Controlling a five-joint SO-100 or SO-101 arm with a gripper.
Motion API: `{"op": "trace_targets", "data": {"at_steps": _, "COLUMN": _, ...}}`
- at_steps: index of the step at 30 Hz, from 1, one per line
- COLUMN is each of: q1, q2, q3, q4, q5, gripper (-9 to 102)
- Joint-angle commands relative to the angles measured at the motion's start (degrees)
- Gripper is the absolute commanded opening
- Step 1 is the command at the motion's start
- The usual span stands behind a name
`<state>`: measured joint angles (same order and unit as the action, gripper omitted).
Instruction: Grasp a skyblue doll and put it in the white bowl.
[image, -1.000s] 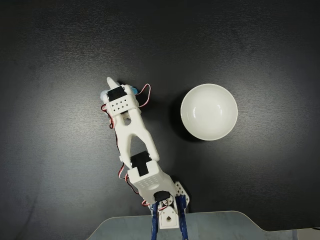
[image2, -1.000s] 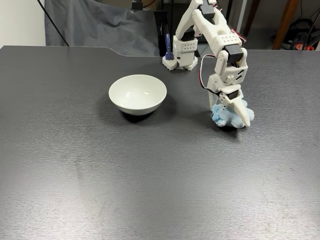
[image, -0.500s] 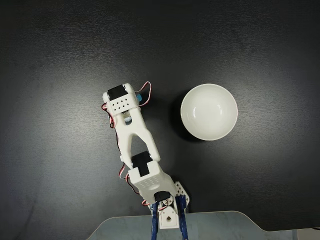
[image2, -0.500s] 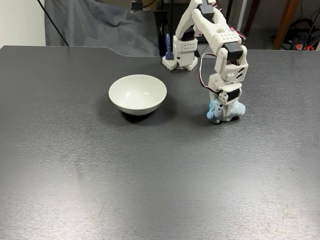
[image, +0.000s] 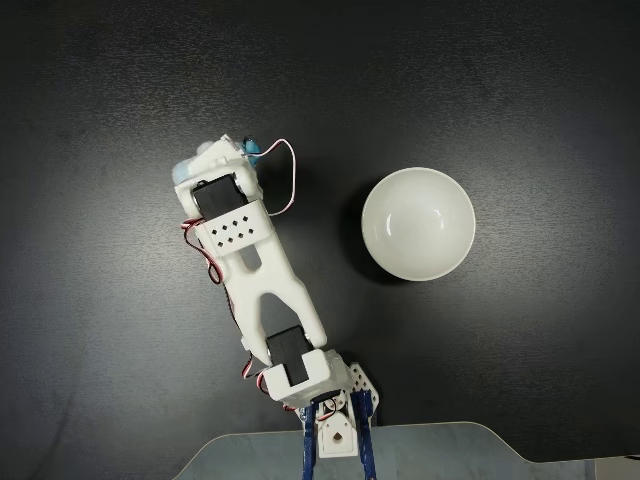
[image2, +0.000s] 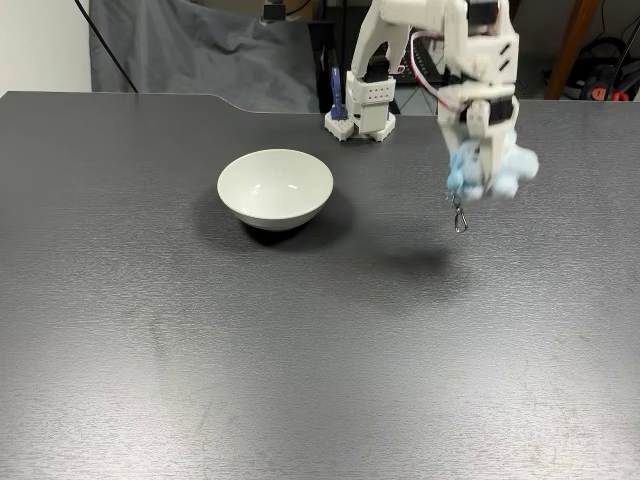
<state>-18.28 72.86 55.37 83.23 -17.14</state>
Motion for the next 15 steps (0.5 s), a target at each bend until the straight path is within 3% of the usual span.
{"op": "trace_targets", "data": {"at_steps": 1, "q1": 4.8, "q2": 7.5, "q3": -7.3, "q4": 3.8, "q5": 0.1, "gripper": -2}}
{"op": "trace_targets", "data": {"at_steps": 15, "q1": 50.9, "q2": 7.2, "q3": -6.6, "q4": 3.8, "q5": -0.6, "gripper": -2}}
